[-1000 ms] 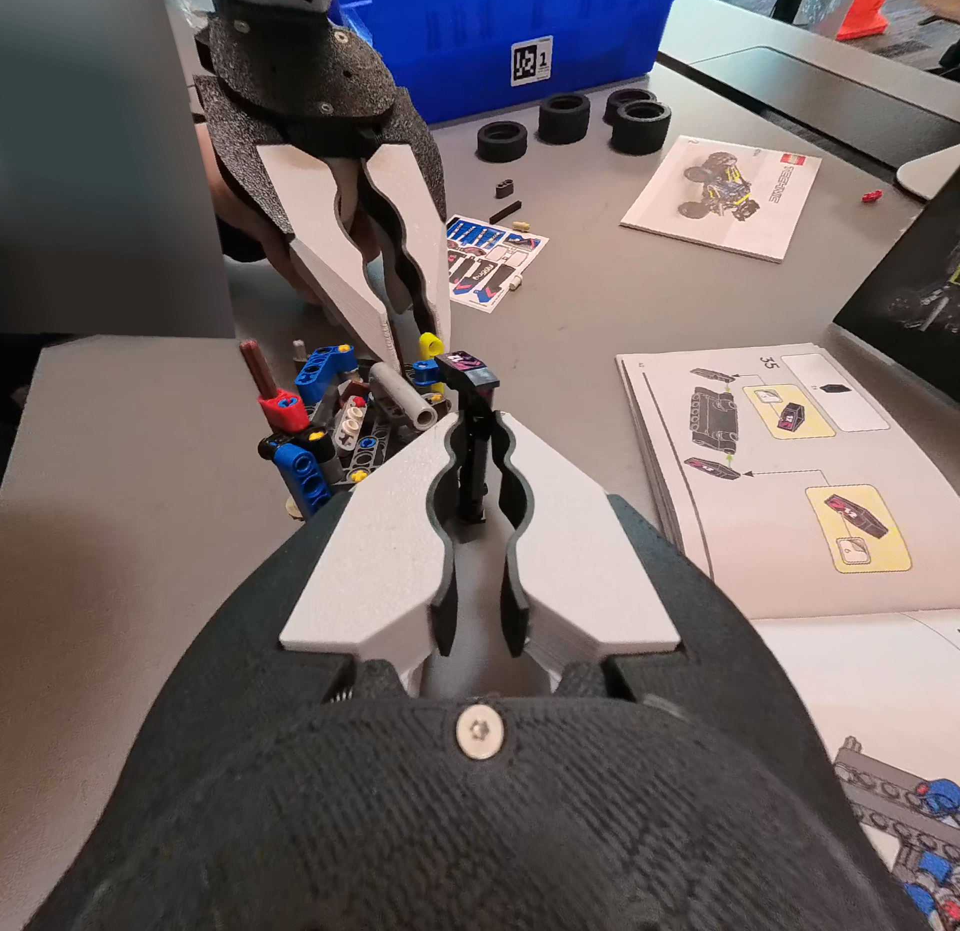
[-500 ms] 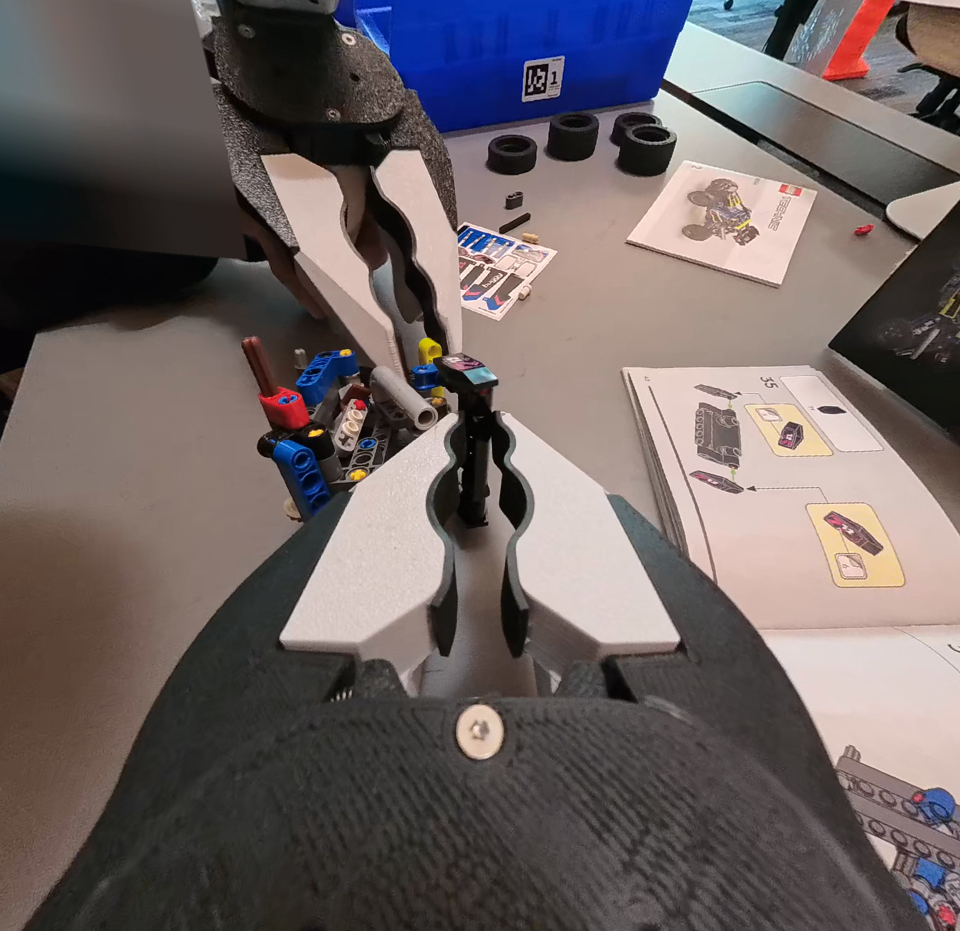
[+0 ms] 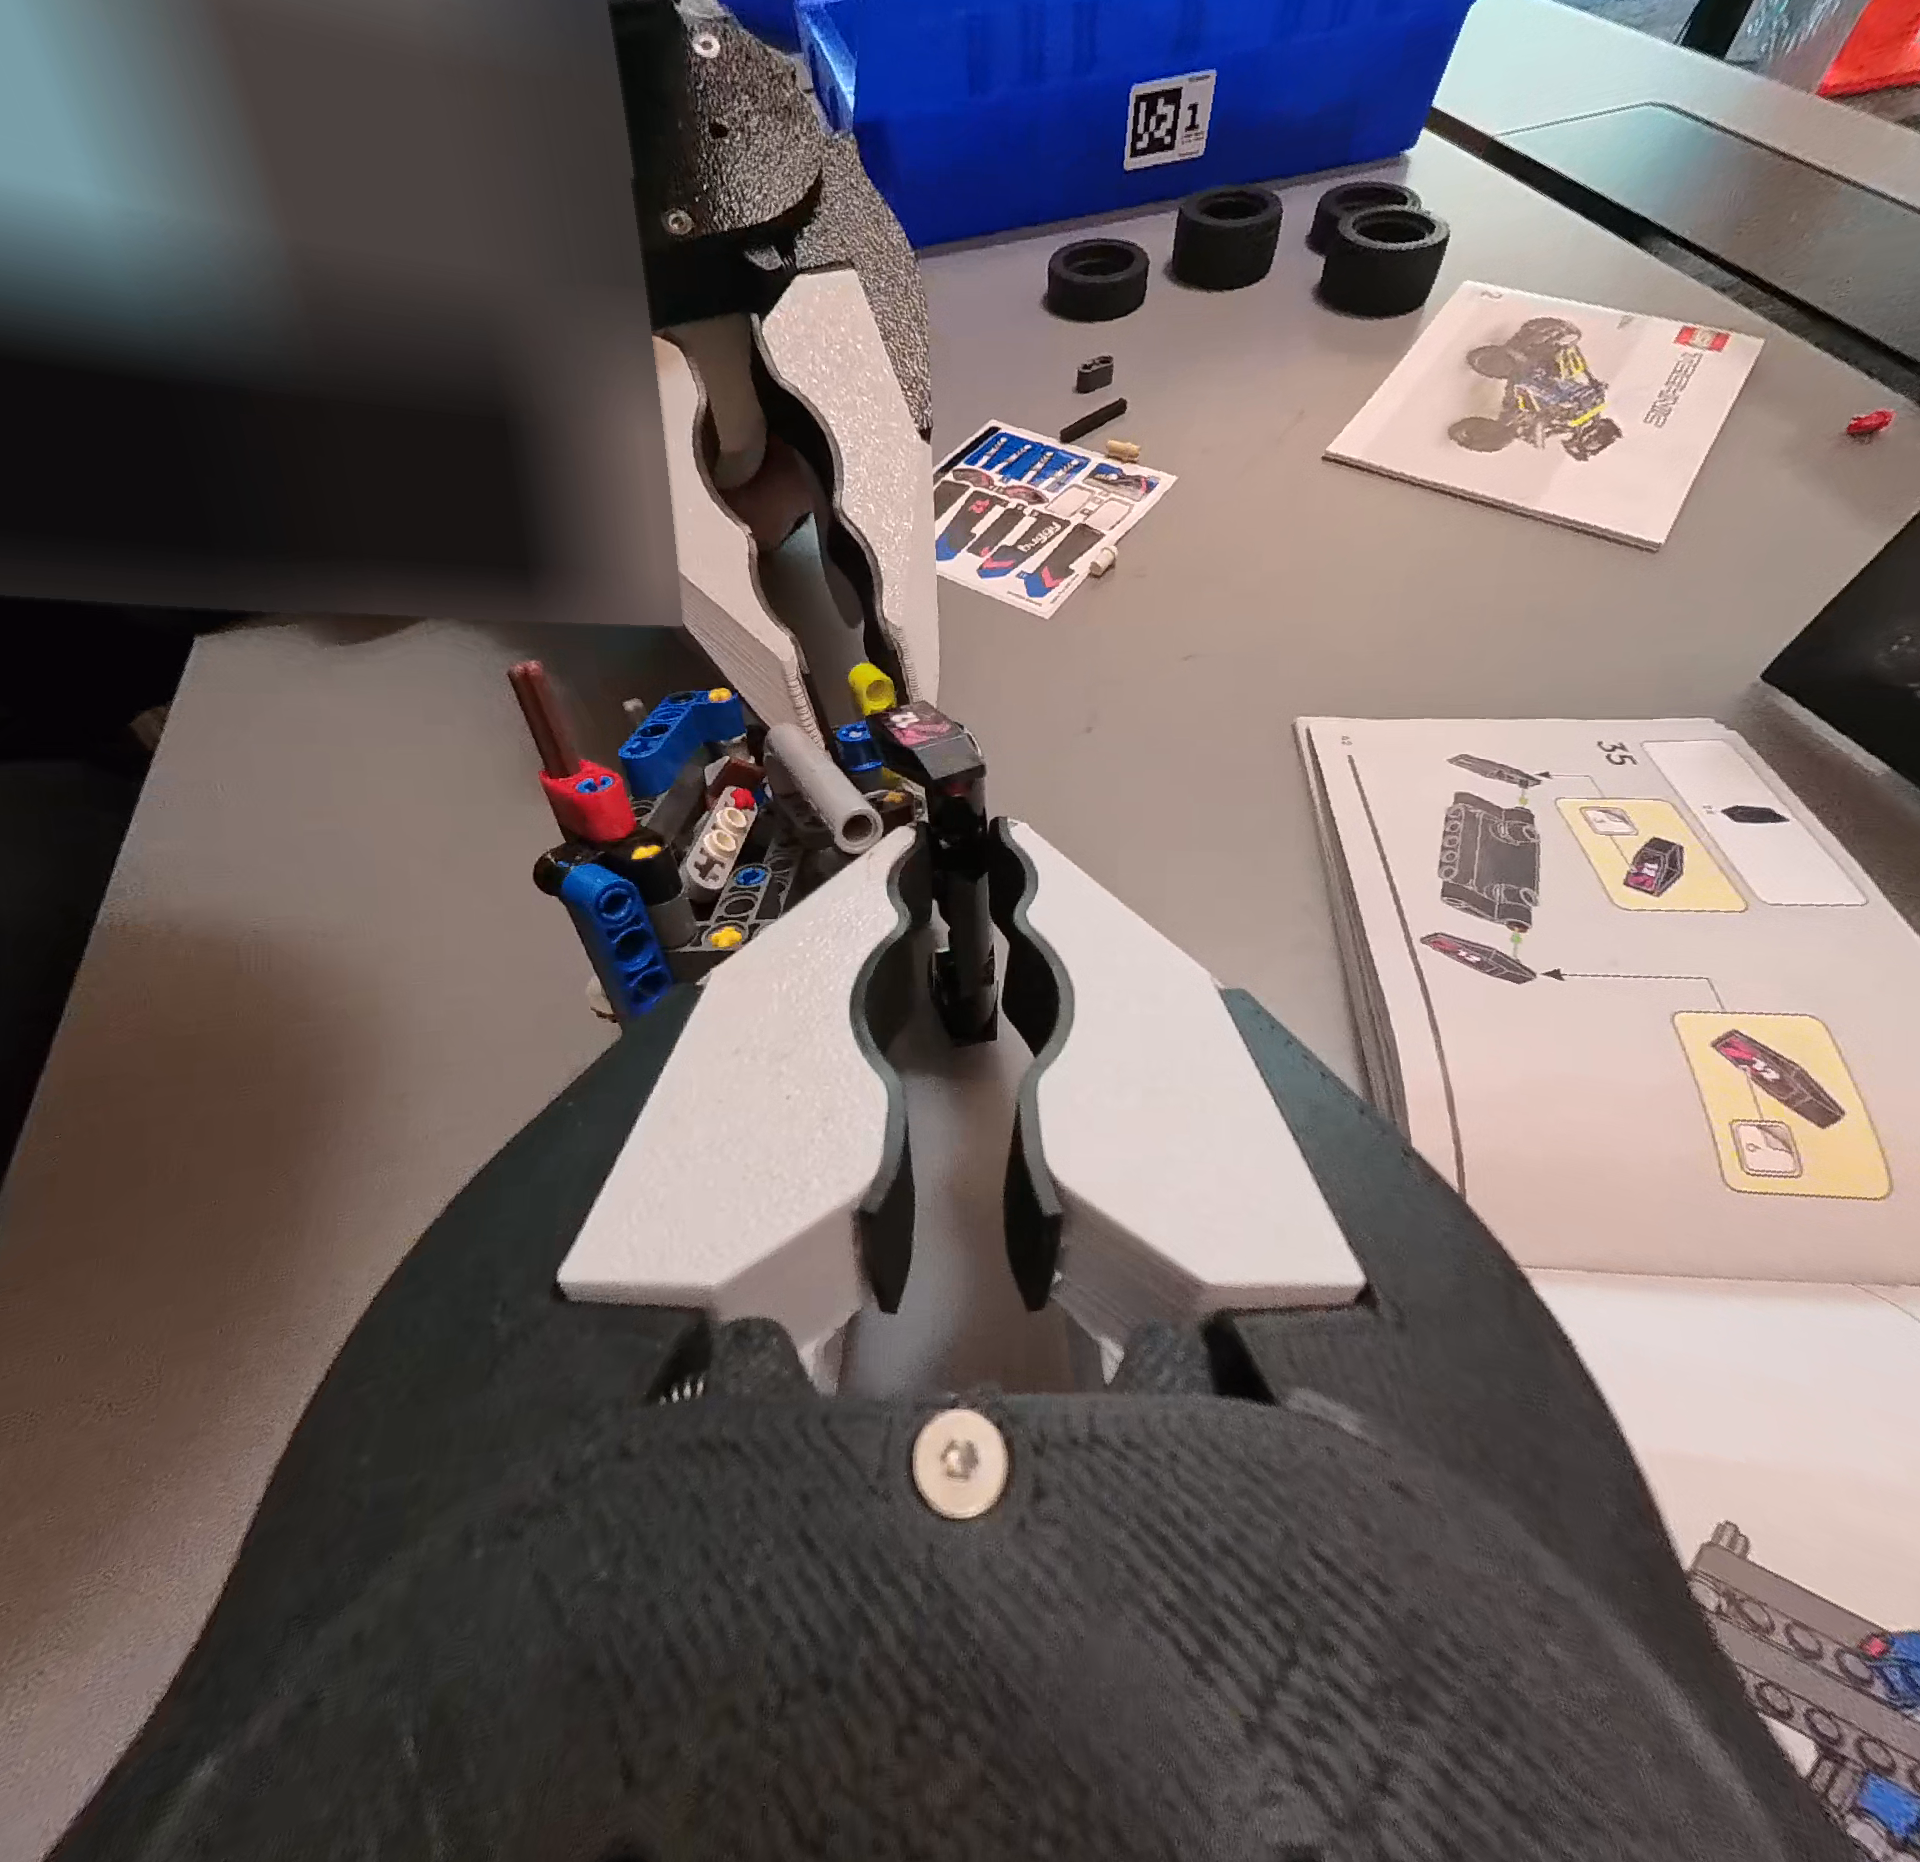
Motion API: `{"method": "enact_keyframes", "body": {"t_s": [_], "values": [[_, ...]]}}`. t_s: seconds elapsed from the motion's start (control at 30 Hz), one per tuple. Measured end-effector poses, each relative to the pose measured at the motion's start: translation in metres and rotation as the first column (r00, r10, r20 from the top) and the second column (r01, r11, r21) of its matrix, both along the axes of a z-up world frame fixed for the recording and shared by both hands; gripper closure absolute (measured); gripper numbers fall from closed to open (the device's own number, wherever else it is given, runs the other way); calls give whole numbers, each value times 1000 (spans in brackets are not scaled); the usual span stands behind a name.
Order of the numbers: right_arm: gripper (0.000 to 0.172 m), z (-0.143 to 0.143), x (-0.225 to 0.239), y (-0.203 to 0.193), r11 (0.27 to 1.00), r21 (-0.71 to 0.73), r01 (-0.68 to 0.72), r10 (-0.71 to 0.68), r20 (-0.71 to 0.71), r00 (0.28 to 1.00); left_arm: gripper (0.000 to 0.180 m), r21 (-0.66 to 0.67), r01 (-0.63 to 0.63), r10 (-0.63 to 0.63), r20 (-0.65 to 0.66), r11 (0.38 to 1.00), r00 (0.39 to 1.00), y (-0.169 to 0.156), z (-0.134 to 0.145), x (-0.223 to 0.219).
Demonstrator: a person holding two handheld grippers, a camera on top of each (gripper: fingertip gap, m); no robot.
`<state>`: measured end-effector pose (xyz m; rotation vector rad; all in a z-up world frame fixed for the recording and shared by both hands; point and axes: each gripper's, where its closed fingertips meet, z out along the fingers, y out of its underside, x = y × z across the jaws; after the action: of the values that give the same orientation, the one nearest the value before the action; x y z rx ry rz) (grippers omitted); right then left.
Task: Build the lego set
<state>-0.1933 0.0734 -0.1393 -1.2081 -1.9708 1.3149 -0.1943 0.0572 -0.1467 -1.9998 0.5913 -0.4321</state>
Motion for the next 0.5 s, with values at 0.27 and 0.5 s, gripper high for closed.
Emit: {"method": "enact_keyframes", "body": {"t_s": [0.27, 0.5], "values": [[165, 0, -2, 0, 999, 35, -19, 20, -20, 1000, 168, 7, -7, 7, -15, 1000, 1000, 1, 0, -1], [165, 2, -1, -3, 997, 67, -30, 33, -48, 998, 168, 7, -2, 2, -17, 1000, 1000, 0, 0, 0]]}}
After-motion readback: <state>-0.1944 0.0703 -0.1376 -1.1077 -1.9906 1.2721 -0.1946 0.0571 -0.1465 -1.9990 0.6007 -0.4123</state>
